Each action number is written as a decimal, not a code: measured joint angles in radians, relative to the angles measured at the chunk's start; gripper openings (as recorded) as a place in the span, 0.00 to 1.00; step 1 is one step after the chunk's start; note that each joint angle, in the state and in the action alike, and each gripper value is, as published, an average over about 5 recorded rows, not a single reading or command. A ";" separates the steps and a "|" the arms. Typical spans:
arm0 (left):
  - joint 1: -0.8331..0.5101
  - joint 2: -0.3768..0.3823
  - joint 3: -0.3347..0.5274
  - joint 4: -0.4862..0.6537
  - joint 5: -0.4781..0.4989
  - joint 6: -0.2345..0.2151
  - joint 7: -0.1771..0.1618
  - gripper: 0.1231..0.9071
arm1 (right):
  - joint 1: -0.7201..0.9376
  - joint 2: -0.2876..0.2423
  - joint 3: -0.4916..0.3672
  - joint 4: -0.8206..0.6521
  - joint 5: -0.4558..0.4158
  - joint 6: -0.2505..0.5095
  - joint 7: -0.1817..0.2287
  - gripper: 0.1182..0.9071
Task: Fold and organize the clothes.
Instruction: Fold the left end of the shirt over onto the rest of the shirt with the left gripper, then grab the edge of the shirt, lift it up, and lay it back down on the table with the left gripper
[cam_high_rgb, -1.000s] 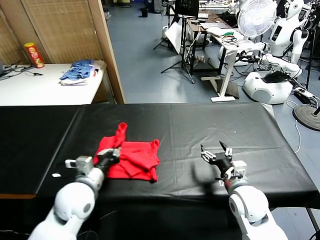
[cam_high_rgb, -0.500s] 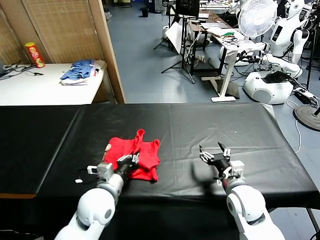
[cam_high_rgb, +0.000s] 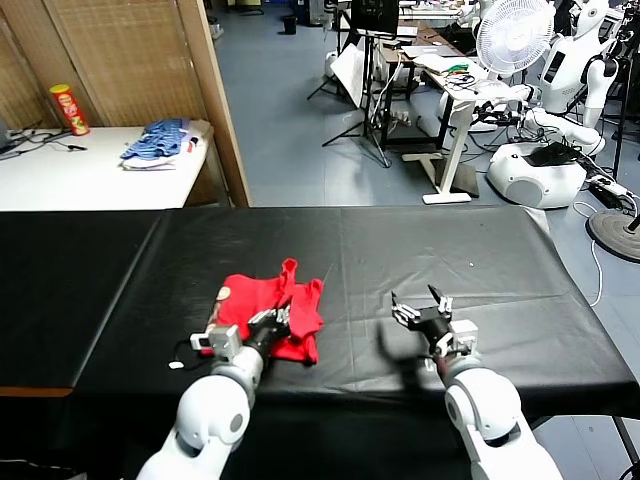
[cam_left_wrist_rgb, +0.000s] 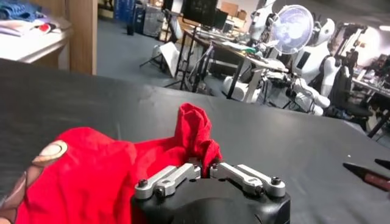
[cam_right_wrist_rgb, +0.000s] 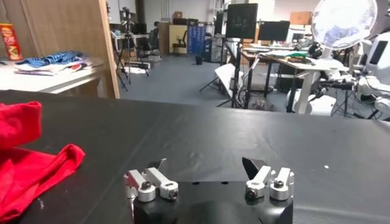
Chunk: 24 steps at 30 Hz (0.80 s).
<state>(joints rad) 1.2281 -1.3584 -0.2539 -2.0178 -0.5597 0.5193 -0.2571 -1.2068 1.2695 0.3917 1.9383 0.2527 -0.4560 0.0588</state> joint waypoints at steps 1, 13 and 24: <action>0.001 -0.007 0.000 -0.002 -0.011 0.001 -0.003 0.20 | 0.003 0.000 -0.004 -0.003 0.000 0.000 -0.001 0.86; 0.001 -0.051 -0.058 -0.038 -0.149 -0.009 -0.029 0.85 | 0.083 -0.008 -0.136 -0.023 0.089 0.006 -0.068 0.86; 0.027 0.089 -0.172 0.004 -0.042 -0.060 0.016 0.86 | 0.238 0.042 -0.380 -0.153 -0.056 0.017 -0.059 0.86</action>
<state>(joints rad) 1.2550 -1.2696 -0.4259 -2.0135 -0.6017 0.4591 -0.2410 -0.9688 1.3113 0.0121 1.7855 0.1962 -0.4393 0.0003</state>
